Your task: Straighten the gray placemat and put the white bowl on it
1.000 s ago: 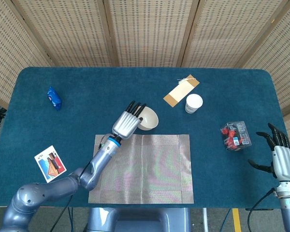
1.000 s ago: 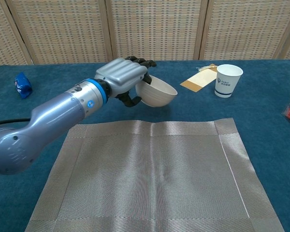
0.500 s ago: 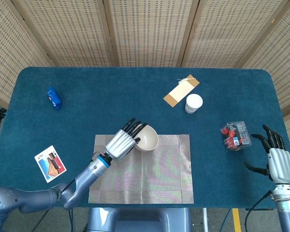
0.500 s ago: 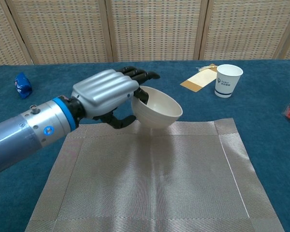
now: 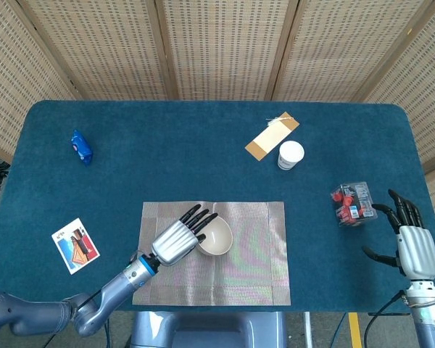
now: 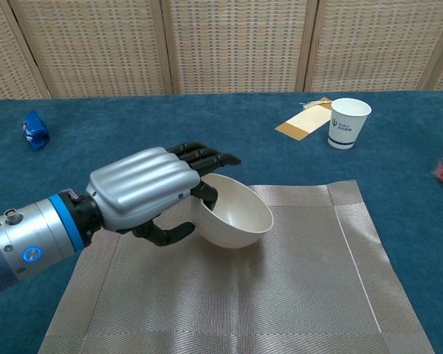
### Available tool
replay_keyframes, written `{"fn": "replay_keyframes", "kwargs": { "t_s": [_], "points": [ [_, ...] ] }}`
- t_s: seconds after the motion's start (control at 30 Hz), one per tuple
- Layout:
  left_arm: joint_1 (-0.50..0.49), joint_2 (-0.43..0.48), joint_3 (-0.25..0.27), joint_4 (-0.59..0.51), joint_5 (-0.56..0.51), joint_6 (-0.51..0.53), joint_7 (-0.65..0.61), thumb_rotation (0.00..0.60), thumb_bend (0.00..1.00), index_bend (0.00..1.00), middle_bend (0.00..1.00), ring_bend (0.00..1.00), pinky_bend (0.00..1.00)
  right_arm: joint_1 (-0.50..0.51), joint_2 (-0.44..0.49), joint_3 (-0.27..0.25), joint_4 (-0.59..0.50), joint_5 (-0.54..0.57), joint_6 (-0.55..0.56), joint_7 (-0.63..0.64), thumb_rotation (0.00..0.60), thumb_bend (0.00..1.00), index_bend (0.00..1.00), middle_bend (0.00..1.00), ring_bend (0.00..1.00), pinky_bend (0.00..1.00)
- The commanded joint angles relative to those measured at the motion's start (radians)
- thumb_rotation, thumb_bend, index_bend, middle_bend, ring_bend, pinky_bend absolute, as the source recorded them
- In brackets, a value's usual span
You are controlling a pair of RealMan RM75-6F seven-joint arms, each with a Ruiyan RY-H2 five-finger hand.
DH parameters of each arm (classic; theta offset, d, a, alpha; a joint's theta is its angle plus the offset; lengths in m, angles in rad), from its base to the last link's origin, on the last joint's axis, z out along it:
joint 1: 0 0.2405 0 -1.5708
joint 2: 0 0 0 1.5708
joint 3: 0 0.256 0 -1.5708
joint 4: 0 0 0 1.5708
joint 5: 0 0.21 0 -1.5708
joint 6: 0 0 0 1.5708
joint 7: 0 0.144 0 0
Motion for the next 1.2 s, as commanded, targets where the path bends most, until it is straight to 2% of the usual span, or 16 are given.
{"fn": "replay_keyframes", "kwargs": {
  "t_s": [0.03,0.1,0.23,0.3,0.37,0.4,0.5,0.6,0.77,1.03,1.2],
  "points": [
    [0.005,-0.008,-0.005,0.007,-0.001,-0.007,-0.002,0.600,0.66,0.68,0.00,0.00,0.00,-0.001,0.002,-0.001,-0.004,-0.002,0.003,0.000,0.600,0.16,0.26,0.00,0.00,0.00],
    [0.010,-0.017,-0.009,0.013,-0.001,-0.012,-0.006,0.600,0.62,0.67,0.00,0.00,0.00,-0.003,0.004,-0.001,-0.007,-0.006,0.007,0.001,0.600,0.16,0.26,0.00,0.00,0.00],
    [0.016,-0.028,-0.014,0.020,-0.007,-0.025,-0.005,0.600,0.42,0.62,0.00,0.00,0.00,-0.005,0.006,-0.004,-0.011,-0.013,0.010,0.003,0.600,0.16,0.26,0.00,0.00,0.00],
    [0.019,-0.029,-0.014,0.018,-0.011,-0.033,0.000,0.600,0.32,0.55,0.00,0.00,0.00,-0.005,0.007,-0.006,-0.013,-0.017,0.012,0.002,0.600,0.16,0.26,0.00,0.00,0.00],
    [0.025,-0.026,-0.009,0.009,-0.012,-0.039,0.009,0.600,0.21,0.40,0.00,0.00,0.00,-0.006,0.007,-0.010,-0.014,-0.022,0.012,0.001,0.600,0.16,0.26,0.00,0.00,0.00],
    [0.029,-0.022,-0.006,0.003,-0.012,-0.041,0.011,0.600,0.18,0.33,0.00,0.00,0.00,-0.006,0.007,-0.012,-0.015,-0.023,0.012,0.001,0.600,0.16,0.26,0.00,0.00,0.00],
    [0.041,-0.001,0.004,-0.024,-0.009,-0.039,0.016,0.600,0.11,0.19,0.00,0.00,0.00,-0.006,0.005,-0.015,-0.017,-0.028,0.010,-0.004,0.600,0.16,0.26,0.00,0.00,0.00],
    [0.059,0.020,0.011,-0.042,0.005,-0.014,0.028,0.600,0.09,0.12,0.00,0.00,0.00,-0.005,0.002,-0.020,-0.021,-0.037,0.011,-0.012,0.600,0.16,0.26,0.00,0.00,0.00],
    [0.093,0.068,0.021,-0.097,0.017,0.024,0.017,0.600,0.09,0.08,0.00,0.00,0.00,-0.007,-0.001,-0.026,-0.027,-0.046,0.017,-0.030,0.600,0.16,0.26,0.00,0.00,0.00],
    [0.215,0.238,0.014,-0.273,-0.024,0.170,0.075,0.600,0.09,0.06,0.00,0.00,0.00,-0.006,0.011,-0.026,-0.038,0.003,-0.015,-0.077,0.600,0.15,0.25,0.00,0.00,0.00],
    [0.300,0.338,0.010,-0.334,-0.046,0.280,0.108,0.600,0.09,0.05,0.00,0.00,0.00,0.002,0.005,-0.028,-0.036,0.029,-0.042,-0.111,0.600,0.15,0.25,0.00,0.00,0.00]
  ]
}}
